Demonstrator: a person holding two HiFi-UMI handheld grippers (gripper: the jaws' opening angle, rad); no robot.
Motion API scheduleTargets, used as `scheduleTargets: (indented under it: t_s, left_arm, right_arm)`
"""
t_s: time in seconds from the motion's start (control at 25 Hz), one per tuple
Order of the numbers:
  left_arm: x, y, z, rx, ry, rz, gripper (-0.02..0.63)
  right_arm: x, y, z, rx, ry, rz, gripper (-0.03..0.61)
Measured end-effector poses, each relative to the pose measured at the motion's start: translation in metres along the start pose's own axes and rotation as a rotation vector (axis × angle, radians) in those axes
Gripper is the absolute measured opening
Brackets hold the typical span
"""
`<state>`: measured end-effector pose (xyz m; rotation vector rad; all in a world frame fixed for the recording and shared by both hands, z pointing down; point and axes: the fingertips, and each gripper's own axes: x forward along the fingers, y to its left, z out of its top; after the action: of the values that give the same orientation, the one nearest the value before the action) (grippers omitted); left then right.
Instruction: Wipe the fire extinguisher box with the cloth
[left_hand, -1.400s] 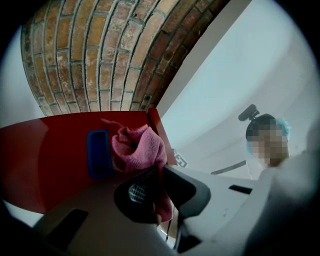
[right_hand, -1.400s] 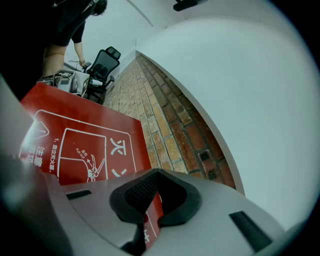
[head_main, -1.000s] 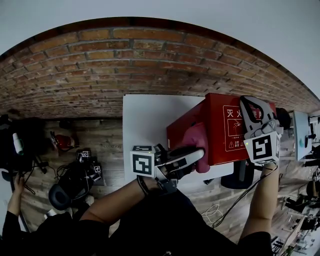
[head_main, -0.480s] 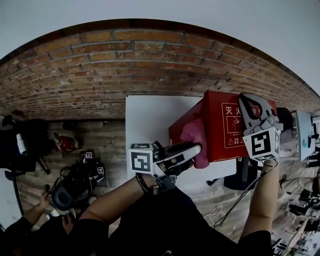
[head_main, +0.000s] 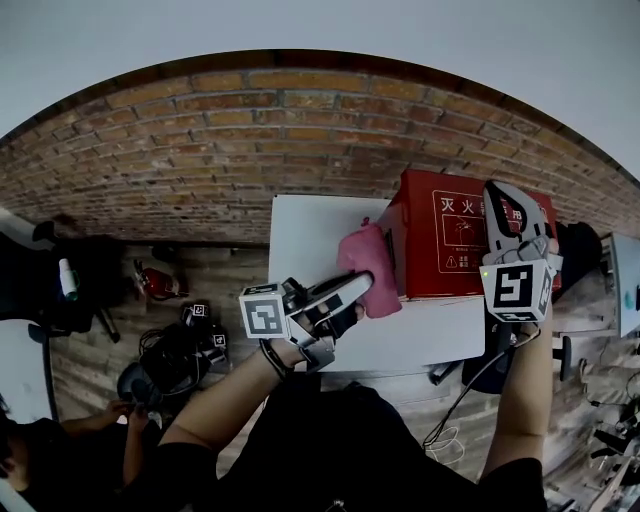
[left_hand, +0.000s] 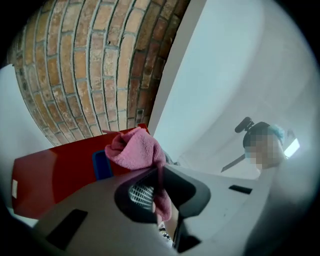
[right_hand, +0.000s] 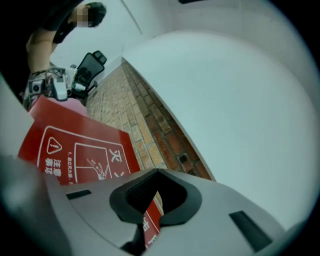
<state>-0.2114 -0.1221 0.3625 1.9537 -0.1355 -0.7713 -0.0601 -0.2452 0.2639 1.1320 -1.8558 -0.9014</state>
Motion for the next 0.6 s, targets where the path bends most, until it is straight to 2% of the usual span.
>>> scheduleTargets:
  t_s: [0.24,0.4,0.6]
  left_arm:
    - [-0.017,-0.019,-0.008,0.070,-0.084,0.053,0.063]
    - [-0.023,-0.038,-0.017,0.118,-0.136,0.078,0.063]
    - [-0.023,-0.060,-0.044,0.153,-0.176,0.095,0.063]
  right_arm:
    - [-0.054,-0.022,0.004,0.269,-0.139,-0.110,0.020]
    - [-0.091,-0.017,0.017,0.283,-0.278,-0.114,0.020]
    - [-0.139,-0.001,0.011,0.349,-0.339,-0.092,0.020]
